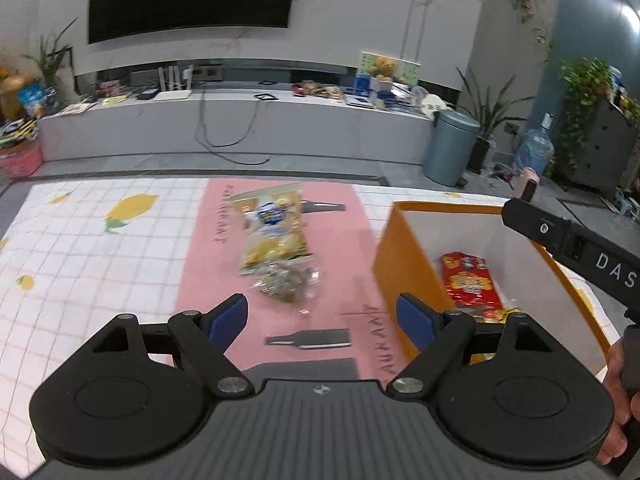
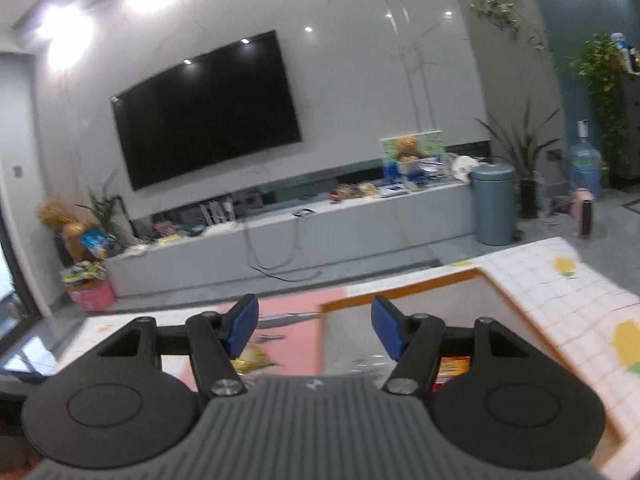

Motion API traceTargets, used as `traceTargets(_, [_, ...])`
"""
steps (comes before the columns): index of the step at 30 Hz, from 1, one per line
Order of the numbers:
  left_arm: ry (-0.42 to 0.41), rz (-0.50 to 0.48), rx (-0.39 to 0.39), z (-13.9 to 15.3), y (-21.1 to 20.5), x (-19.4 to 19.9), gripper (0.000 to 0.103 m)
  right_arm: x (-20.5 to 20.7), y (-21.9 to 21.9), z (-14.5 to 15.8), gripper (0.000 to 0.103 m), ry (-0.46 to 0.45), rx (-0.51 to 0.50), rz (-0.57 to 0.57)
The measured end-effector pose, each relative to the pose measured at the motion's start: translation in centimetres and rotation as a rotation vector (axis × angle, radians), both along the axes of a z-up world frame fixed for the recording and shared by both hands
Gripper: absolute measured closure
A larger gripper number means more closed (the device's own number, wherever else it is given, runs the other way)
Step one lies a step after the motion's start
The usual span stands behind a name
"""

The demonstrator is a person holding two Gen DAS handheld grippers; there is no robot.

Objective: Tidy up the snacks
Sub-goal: 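Move both tools back from the box to the last snacks, then grasp the clear bag of green-wrapped snacks with the right tool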

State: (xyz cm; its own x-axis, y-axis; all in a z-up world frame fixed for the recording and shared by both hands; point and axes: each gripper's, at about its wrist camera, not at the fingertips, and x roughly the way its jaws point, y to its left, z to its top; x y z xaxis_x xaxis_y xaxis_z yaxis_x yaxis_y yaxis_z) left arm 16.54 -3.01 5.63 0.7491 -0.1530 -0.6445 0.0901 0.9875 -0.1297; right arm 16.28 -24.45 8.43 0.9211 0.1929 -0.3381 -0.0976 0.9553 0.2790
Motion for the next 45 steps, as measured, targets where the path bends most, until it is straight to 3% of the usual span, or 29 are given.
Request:
traceTargets(4, [0.01, 0.035, -0.033, -1.0, 2.6, -0.5, 0.005, 0.2, 2.1, -0.9, 0.041, 0.006, 0.008, 0.069])
traceTargets(11, [0.02, 0.048, -0.034, -3.5, 6.0, -0.3, 0.005, 0.3, 6.3, -3.4, 0.04, -0.015, -0.136, 0.194])
traceTargets(14, [0.032, 0.042, -0.041, -4.9, 7.2, 0.5, 0.005, 1.0, 7.7, -4.2, 0.04, -0.005, -0.209, 0.212])
traceTargets(19, [0.13, 0.056, 0.01, -7.3, 8.8, 3.5, 0.006, 2.7, 9.0, -6.5, 0.04, 0.089, -0.251, 0.168])
traceTargets(22, [0.149, 0.031, -0.024, -7.6, 9.5, 4.4, 0.006, 3.5, 9.7, -7.9, 0.04, 0.114, -0.285, 0.172])
traceTargets(24, [0.138, 0.019, 0.007, -7.7, 9.5, 4.8, 0.006, 4.3, 10.2, -8.7, 0.029, 0.116, -0.323, 0.176])
traceTargets(27, [0.141, 0.031, 0.048, -8.0, 9.7, 5.8, 0.006, 5.4, 10.1, -9.9, 0.025, 0.131, -0.327, 0.165])
traceTargets(30, [0.178, 0.043, 0.011, -8.8, 10.3, 7.1, 0.006, 6.0, 10.9, -10.6, 0.022, 0.097, -0.379, 0.178])
traceTargets(33, [0.192, 0.062, 0.037, -9.4, 10.4, 8.5, 0.006, 6.5, 12.4, -11.2, 0.014, 0.059, -0.419, 0.234])
traceTargets(37, [0.196, 0.08, 0.058, -9.8, 10.8, 9.7, 0.006, 7.5, 14.7, -12.6, 0.013, 0.02, -0.494, 0.314])
traceTargets(40, [0.198, 0.085, 0.075, -10.1, 10.9, 10.1, 0.006, 8.7, 15.6, -13.7, 0.011, -0.026, -0.53, 0.274])
traceTargets(41, [0.196, 0.09, 0.086, -10.2, 11.0, 10.1, 0.006, 9.3, 15.7, -13.9, 0.006, -0.034, -0.525, 0.251])
traceTargets(45, [0.205, 0.103, 0.112, -10.8, 11.4, 10.4, 0.006, 11.3, 15.8, -14.5, 0.005, -0.036, -0.468, 0.287])
